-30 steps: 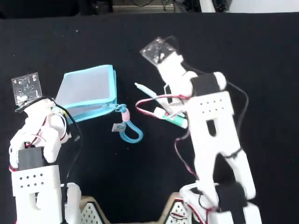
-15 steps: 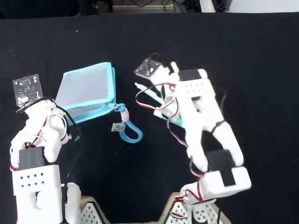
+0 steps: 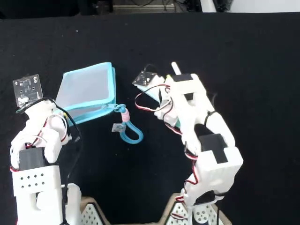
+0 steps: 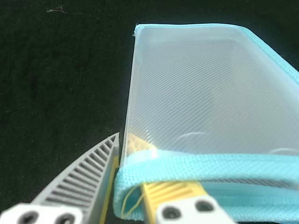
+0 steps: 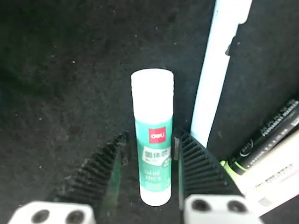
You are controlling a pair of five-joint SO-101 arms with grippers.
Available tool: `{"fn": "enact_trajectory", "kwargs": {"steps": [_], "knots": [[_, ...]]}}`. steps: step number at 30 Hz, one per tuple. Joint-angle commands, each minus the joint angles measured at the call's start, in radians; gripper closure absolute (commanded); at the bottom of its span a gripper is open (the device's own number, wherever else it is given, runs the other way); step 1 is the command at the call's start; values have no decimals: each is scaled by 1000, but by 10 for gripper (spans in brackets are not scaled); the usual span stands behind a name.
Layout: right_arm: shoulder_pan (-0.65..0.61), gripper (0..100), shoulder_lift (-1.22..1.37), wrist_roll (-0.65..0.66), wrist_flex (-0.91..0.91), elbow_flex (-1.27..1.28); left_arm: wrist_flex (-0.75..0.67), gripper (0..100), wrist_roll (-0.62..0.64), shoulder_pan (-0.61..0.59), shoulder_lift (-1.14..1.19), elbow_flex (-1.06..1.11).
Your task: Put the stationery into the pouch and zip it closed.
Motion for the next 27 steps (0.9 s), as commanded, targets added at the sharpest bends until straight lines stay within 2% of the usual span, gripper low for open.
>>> {"fn": "enact_trajectory", "kwargs": {"steps": [1, 5, 9, 12, 17, 19, 24, 27], "knots": [[15, 869, -15, 6, -18, 27, -12, 970, 11, -12, 2, -7], [14, 992, -53, 2, -100, 147, -12, 970, 11, -12, 2, -5], [54, 988, -202, 0, -163, 334, -12, 970, 11, -12, 2, -5], [133, 986, -374, -44, -195, 470, -12, 970, 11, -12, 2, -5], [221, 985, -575, -103, -135, 631, -12, 970, 11, -12, 2, -5], [218, 959, -591, -103, -60, 638, -12, 970, 11, -12, 2, -5], [157, 815, -591, -112, 17, 573, -12, 970, 11, -12, 2, -5], [98, 797, -591, -150, 35, 529, -12, 970, 11, -12, 2, -5]]}}
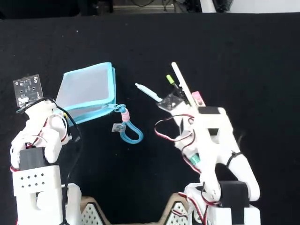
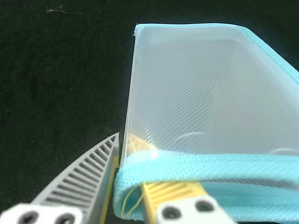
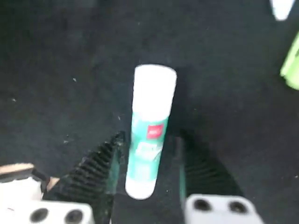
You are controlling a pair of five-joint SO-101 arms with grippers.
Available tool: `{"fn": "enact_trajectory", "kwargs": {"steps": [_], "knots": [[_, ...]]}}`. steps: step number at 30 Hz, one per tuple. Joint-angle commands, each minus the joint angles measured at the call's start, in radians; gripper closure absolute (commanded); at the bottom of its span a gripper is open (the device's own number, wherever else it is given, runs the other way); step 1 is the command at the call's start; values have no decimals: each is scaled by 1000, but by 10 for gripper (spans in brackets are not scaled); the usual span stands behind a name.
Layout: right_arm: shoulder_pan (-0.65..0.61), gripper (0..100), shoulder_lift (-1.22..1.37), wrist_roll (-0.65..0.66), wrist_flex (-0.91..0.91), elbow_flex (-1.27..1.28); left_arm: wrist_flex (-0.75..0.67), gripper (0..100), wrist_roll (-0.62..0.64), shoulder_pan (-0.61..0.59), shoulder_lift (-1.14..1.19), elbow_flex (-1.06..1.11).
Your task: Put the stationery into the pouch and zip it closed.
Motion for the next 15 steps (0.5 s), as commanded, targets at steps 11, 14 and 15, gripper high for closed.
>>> {"fn": "enact_trajectory", "kwargs": {"steps": [11, 14, 15], "knots": [[-132, 797, -41, -144, 5, -124, -12, 970, 12, -12, 2, 8], [-91, 797, -41, -143, -98, -61, -12, 970, 12, -12, 2, 8], [-80, 797, -41, -143, -141, -35, -12, 970, 12, -12, 2, 8]]}}
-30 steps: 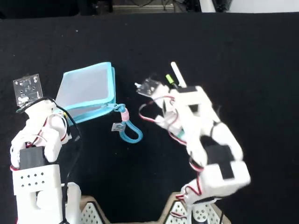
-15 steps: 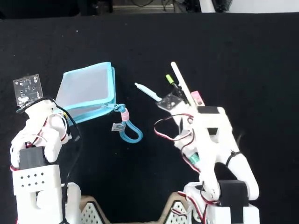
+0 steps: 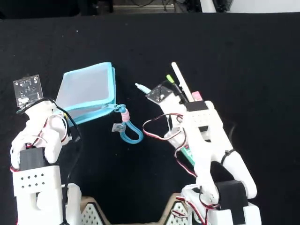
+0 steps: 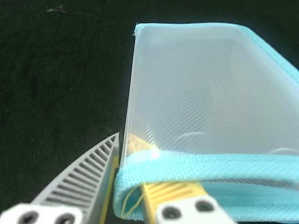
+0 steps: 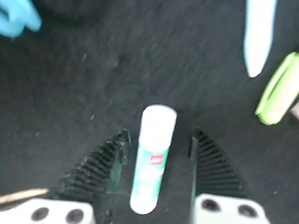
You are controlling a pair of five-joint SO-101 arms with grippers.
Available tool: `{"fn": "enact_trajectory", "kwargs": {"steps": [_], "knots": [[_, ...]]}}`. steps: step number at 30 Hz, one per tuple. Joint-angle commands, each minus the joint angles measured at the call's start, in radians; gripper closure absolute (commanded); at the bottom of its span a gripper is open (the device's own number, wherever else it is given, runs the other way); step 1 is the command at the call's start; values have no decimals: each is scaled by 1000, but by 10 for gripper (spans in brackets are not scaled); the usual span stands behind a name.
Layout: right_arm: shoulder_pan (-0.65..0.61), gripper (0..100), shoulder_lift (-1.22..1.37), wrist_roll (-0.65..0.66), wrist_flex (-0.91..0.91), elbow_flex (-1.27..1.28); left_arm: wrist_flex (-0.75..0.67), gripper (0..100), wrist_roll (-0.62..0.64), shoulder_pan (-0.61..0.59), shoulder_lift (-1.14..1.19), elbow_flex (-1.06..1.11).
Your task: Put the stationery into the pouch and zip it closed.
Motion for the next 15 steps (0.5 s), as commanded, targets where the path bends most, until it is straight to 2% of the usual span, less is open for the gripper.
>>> {"fn": "enact_trajectory", "kwargs": {"steps": [1, 6, 12, 15], "knots": [[57, 797, -41, -3, -157, 77, -12, 970, 12, -12, 2, -1], [43, 797, -41, -3, -239, 163, -12, 970, 15, -12, 2, -1], [34, 809, -41, -8, -235, 173, -12, 970, 17, -12, 2, -1], [35, 951, -50, -9, -235, 165, -12, 970, 17, -12, 2, -1]]}}
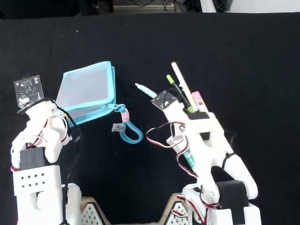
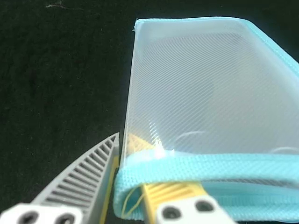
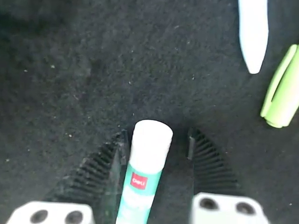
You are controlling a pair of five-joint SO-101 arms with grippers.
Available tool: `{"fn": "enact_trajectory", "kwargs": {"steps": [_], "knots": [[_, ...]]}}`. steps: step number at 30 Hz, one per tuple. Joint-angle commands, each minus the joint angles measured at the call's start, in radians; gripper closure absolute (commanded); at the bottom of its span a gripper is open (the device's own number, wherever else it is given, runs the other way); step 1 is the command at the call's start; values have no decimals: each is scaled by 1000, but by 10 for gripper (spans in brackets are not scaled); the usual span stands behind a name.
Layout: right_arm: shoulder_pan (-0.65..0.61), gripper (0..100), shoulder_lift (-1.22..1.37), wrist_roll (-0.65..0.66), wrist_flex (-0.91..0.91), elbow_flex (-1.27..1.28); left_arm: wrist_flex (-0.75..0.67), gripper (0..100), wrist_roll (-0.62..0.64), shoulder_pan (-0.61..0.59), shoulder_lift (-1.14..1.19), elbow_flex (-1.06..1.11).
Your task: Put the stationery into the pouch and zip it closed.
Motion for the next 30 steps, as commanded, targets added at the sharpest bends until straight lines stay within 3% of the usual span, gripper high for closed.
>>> {"fn": "enact_trajectory", "kwargs": {"steps": [1, 10, 16, 22, 30], "knots": [[0, 996, -50, -8, -6, -22, -12, 970, 15, -12, 2, -2], [-8, 988, -65, -107, 417, -390, -12, 970, 15, -12, 2, -2], [-52, 988, -291, -118, 549, -513, -12, 970, 15, -12, 2, -2], [-221, 987, -588, -236, 534, -518, -12, 970, 15, -10, 2, -2], [-488, 987, -771, -431, 269, -512, -12, 970, 15, -10, 2, -2]]}}
